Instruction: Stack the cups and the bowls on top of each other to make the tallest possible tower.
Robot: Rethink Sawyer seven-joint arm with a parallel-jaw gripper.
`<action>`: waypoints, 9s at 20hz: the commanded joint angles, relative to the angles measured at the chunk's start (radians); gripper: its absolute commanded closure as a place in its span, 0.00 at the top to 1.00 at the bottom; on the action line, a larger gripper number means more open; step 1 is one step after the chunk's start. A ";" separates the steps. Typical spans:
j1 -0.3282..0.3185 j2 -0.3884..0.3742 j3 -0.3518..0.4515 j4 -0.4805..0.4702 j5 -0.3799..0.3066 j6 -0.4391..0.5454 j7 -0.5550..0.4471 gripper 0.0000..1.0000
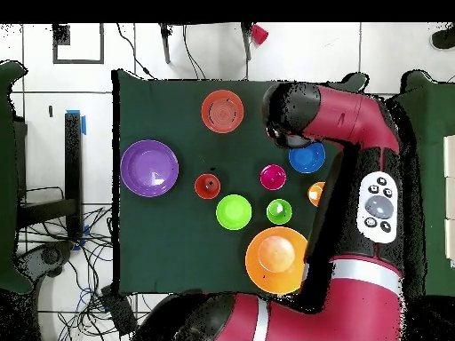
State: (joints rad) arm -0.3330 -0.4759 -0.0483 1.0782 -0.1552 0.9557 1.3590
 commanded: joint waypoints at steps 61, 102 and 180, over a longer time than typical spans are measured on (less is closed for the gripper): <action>0.028 -0.064 0.118 0.304 0.106 -0.187 0.106 1.00; -0.047 -0.012 0.103 0.349 0.077 -0.171 0.041 1.00; -0.086 -0.186 0.107 0.410 -0.041 -0.195 -0.054 1.00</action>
State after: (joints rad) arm -0.4120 -0.6928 -0.0236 1.3886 -0.1250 0.7610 1.3590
